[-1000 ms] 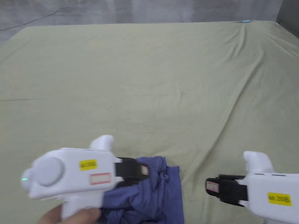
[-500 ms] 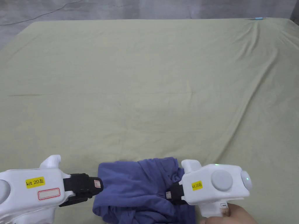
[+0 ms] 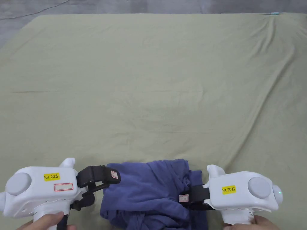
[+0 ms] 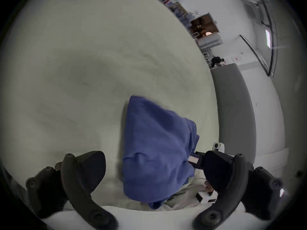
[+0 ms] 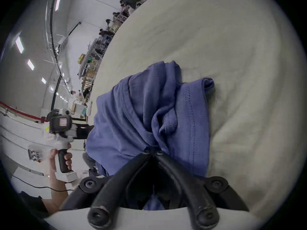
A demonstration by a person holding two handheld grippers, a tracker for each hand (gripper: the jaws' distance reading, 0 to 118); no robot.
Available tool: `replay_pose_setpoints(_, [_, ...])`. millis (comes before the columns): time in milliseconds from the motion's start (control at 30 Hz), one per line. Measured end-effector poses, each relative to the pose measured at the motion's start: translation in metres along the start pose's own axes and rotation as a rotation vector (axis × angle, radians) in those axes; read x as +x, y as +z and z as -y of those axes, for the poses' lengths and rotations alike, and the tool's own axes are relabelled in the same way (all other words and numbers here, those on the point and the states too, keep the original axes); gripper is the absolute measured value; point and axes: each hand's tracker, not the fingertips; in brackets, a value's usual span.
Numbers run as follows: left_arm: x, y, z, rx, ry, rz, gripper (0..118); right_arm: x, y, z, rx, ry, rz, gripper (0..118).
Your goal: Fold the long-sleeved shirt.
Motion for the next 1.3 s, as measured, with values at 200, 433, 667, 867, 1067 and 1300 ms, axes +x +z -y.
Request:
replay_pose_setpoints(200, [0.001,-0.024,0.0,-0.04,0.003,0.048,116,-0.005,0.001,0.002,0.001,0.005,0.003,0])
replay_pose_setpoints(433, [0.018,-0.062,0.012,-0.154,0.014,0.19,90,-0.006,0.002,0.006,0.016,-0.009,-0.003,0])
replay_pose_setpoints(667, [0.022,-0.056,0.005,-0.133,-0.109,0.039,21,-0.024,0.009,0.006,0.025,-0.012,0.064,0])
replay_pose_setpoints(867, [0.036,-0.019,0.009,-0.093,-0.182,-0.016,21,-0.105,0.013,0.009,0.089,0.139,0.28,0])
replay_pose_setpoints(1067, [0.025,0.063,-0.013,0.016,-0.252,-0.158,21,-0.173,-0.007,0.01,0.09,0.221,0.191,0])
replay_pose_setpoints(1300, [-0.041,0.155,-0.058,0.061,-0.299,-0.619,21,-0.23,-0.029,0.021,0.074,0.322,0.133,0])
